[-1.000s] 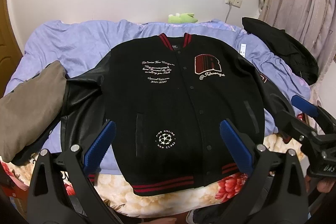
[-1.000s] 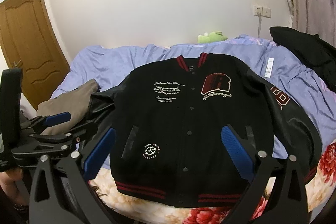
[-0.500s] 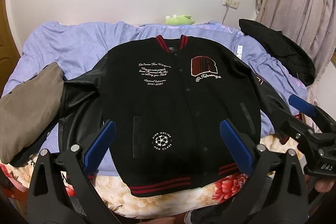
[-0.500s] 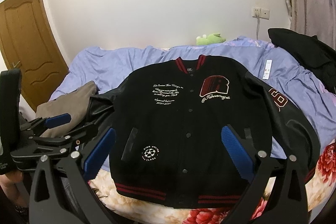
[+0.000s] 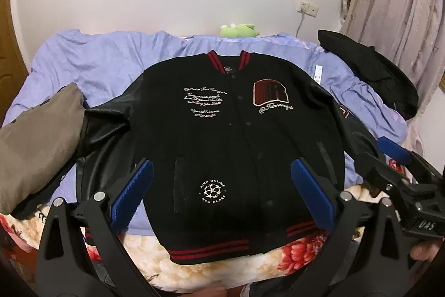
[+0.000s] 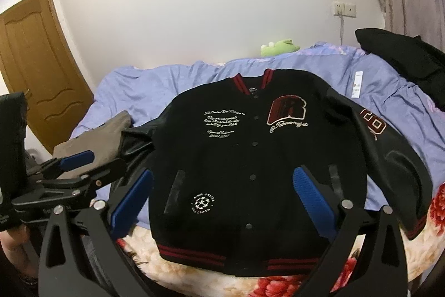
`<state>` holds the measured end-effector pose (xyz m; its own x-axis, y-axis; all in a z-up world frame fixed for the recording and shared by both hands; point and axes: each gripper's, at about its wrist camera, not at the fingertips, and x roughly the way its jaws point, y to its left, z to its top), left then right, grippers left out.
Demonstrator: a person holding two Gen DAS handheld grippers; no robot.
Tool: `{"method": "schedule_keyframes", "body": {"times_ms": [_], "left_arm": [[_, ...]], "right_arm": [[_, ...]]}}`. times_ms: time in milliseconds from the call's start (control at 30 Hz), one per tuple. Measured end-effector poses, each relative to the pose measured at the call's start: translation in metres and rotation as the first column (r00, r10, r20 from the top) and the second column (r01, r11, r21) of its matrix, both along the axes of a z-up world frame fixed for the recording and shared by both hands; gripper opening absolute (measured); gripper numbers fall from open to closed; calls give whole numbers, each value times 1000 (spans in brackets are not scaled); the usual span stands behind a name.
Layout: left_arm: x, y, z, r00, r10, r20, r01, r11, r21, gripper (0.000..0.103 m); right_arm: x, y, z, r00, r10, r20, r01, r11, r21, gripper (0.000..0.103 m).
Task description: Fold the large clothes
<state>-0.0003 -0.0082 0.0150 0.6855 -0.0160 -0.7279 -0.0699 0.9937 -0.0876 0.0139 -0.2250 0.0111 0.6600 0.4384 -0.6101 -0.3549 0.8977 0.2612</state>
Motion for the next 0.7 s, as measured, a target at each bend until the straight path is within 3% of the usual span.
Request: {"method": "schedule_keyframes", "body": {"times_ms": [233,400,700], "left_arm": [[-2,6,1,1000,14,28,-13,1000,-16,98],[-6,2,0,996,1,89,-5,999,40,98],[-2,0,-4,997,-59,54,57,998,40,98]], "right_arm": [[-3,-3,-1,1000,-2,4,2,1000,7,99],[-2,-6,-6,1000,-9,5,9,1000,3,99],[-2,3,-10,999,32,28,-30,999,-45,99]]}}
